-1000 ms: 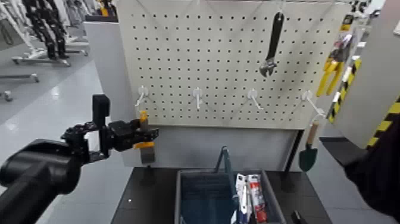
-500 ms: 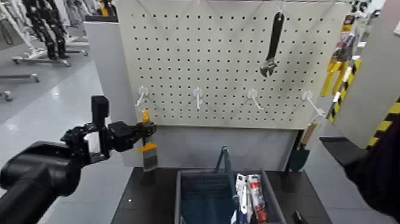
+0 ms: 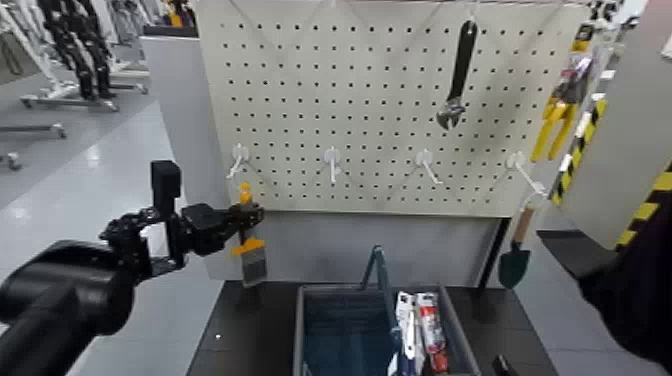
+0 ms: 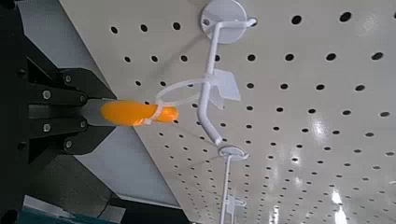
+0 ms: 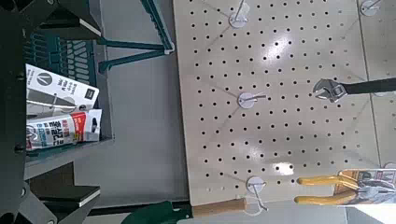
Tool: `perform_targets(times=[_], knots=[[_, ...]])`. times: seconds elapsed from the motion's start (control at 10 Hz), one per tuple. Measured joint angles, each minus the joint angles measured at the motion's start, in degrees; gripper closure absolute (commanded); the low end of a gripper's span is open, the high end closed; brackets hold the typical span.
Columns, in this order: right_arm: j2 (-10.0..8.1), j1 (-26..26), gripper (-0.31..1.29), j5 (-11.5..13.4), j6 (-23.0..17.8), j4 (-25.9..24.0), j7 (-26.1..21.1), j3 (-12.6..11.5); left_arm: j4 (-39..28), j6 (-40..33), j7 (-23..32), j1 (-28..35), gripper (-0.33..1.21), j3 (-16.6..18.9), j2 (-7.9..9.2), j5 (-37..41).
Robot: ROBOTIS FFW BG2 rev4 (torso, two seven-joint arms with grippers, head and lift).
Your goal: Put the yellow paint brush into the crate.
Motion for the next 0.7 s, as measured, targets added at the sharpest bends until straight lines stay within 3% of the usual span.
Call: perform_targets(times=[0.4,0.7], knots=[[-0.01,0.0,0.13,0.0,0.1,-0.1,0.0,-0.1,-15.6,6.7,1.9,7.8,1.14,5.9,-1.42,-0.5],[-0.05,0.1,0.13,0.0,0.3,-0.2,0.0,-0.1,-22.7,9.7,2.4,10.5,1.14,8.0,-2.59,0.4]])
